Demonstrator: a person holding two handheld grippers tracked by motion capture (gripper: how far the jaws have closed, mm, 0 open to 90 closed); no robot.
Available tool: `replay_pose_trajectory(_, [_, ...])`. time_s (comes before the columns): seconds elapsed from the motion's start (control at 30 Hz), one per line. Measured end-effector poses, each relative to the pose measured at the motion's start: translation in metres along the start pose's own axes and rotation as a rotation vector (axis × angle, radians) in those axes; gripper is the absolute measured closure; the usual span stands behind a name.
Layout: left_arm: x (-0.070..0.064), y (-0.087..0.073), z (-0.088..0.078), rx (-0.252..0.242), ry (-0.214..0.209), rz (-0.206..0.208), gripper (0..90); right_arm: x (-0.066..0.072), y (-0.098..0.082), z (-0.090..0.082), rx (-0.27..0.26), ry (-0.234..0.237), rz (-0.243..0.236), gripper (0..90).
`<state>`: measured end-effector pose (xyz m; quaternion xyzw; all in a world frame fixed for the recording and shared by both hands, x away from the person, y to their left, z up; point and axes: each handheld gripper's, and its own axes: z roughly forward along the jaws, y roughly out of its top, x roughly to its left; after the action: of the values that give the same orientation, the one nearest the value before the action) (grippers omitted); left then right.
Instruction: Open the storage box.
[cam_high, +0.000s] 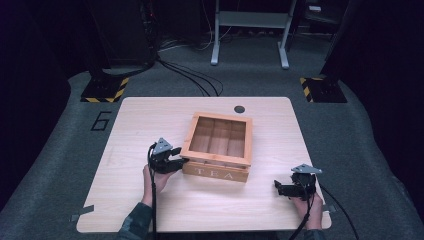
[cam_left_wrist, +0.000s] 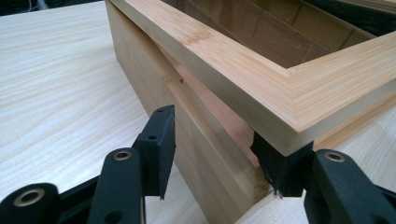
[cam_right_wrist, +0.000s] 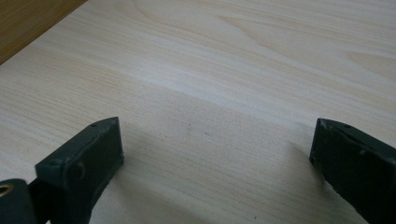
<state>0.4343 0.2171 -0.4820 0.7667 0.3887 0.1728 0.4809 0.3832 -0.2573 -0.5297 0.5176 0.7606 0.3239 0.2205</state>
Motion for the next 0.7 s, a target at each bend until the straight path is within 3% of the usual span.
replay_pose_trajectory(0.27, [0.002,0.0,-0.006,0.006,0.003,-0.038,33.4,0.0,0.0,0.0,0.0,0.0,0.0,2.0])
replay_pose_trajectory(0.43, [0.005,-0.001,-0.012,0.058,-0.023,-0.036,20.2,0.0,0.0,0.0,0.0,0.0,0.0,2.0])
replay_pose_trajectory(0.53, [0.002,-0.007,-0.011,0.127,-0.008,0.009,16.8,0.0,0.0,0.0,0.0,-0.001,0.001,2.1])
replay_pose_trajectory(0.7, [0.007,-0.02,-0.019,0.128,0.011,-0.021,14.8,0.0,0.0,0.0,-0.002,-0.002,0.001,2.3])
